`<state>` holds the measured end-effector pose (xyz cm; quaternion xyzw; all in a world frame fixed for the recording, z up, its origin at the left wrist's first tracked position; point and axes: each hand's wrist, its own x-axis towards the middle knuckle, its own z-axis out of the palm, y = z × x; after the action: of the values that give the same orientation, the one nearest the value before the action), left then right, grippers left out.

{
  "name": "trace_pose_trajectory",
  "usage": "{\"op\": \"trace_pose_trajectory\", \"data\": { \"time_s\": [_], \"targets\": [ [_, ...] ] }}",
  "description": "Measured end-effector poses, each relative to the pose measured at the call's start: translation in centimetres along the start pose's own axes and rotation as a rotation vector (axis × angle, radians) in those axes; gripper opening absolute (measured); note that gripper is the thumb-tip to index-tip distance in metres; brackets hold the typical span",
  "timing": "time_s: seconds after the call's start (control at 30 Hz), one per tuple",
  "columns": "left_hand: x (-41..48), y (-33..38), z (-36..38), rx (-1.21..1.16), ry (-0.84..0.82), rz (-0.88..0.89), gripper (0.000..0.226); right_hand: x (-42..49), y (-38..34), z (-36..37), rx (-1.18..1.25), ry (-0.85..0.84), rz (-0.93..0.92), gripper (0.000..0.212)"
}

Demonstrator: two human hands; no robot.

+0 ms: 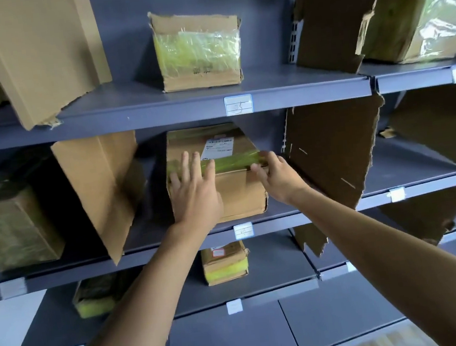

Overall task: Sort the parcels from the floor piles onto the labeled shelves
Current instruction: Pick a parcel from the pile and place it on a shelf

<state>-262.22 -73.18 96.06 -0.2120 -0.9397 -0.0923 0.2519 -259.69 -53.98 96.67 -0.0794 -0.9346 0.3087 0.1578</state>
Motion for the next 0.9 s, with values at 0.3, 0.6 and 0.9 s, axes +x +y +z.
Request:
{"op": "trace_pose_trajectory", "data": {
  "time_s": [0.3,0.6,0.9],
  "targets": [
    [-0.9,12.4,0.6,-0.325,0.026,0.150,0.055,-5.9,4.6,-7.4,0.122,0.113,0.094,0.044],
    [-4.5,36.1,-0.6,-0.700,-0.053,0.275,0.048,-17.7,18.0,-21.9,0.160,0.276,0.185,0.040],
    [-11.8,63.8,-1.4,-0.942,-0.329,0.325,0.043,-33.1,35.6,-39.3,0.137,0.461,0.438,0.038]
  ]
}}
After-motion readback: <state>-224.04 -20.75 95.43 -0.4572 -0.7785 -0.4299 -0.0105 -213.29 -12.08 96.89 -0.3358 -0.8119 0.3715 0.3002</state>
